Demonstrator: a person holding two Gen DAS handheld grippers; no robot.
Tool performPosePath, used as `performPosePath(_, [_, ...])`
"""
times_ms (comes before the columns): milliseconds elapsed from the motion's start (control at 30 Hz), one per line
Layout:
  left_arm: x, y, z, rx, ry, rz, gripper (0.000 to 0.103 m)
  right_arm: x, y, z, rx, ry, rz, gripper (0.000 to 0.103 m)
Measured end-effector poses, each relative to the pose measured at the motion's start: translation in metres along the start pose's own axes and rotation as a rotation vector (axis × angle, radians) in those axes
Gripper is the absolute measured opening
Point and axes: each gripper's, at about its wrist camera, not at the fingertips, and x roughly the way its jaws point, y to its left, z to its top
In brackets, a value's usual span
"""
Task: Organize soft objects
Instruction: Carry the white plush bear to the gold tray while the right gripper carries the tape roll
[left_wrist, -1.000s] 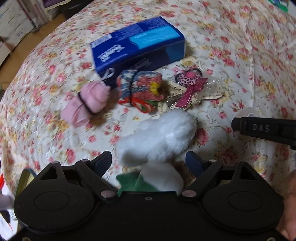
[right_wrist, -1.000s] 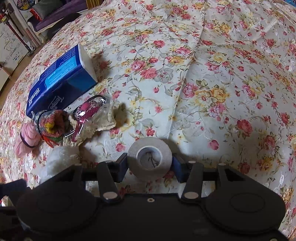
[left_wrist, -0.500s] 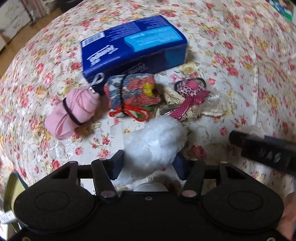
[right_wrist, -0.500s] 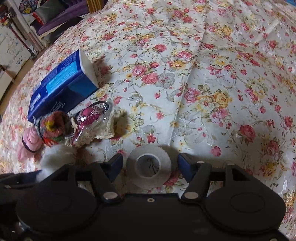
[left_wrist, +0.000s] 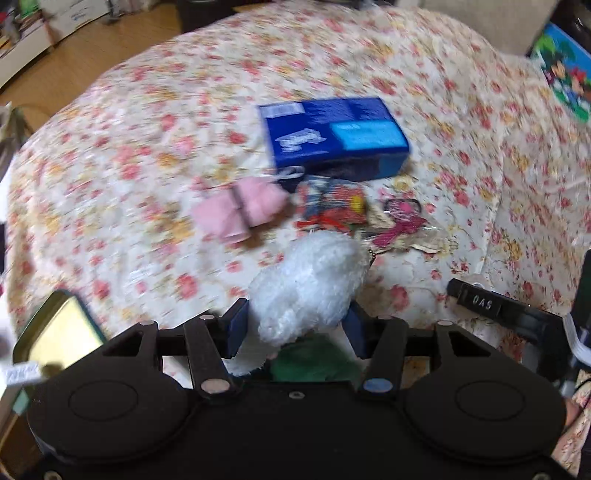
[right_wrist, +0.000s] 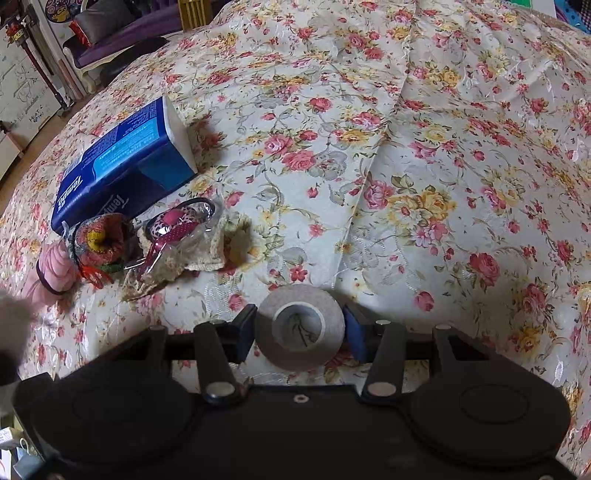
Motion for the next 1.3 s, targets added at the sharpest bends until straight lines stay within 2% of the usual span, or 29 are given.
performPosePath(133, [-0.023, 0.039, -0.019, -0.064, -0.024, 0.025, 0.053, -0.001, 0.0, -0.002, 0.005, -0.007, -0.004, 0.048])
performPosePath(367, [-0.044, 0.113, -0.059, -0.193, -0.044, 0.112, 0.053, -0.002, 0.004, -0.006, 0.004, -0.026, -0.034, 0.047])
performPosePath(633, [-0.035, 0.182, -0.107, -0.325, -0.03, 0.17, 0.053, -0.012, 0.011, -0.01, 0.004, -0.051, -0.074, 0.047])
performPosePath(833, [-0.023, 0.219, -0.133, -0.392, -0.005, 0.162, 0.053, -0.04, 0.032, -0.012, -0.039, -0.083, -0.094, 0.047])
performPosePath(933, [-0.016, 0.234, -0.141, -0.428, 0.001, 0.168, 0.053, -0.059, 0.053, -0.018, -0.079, -0.084, -0.063, 0.047])
performPosePath(1100, [-0.005, 0.259, -0.148, -0.482, -0.002, 0.18, 0.053, -0.098, 0.1, -0.036, -0.166, -0.104, 0.044, 0.048])
performPosePath(1300, [0.009, 0.287, -0.145, -0.54, 0.004, 0.227, 0.053, -0.136, 0.163, -0.066, -0.312, -0.122, 0.166, 0.048])
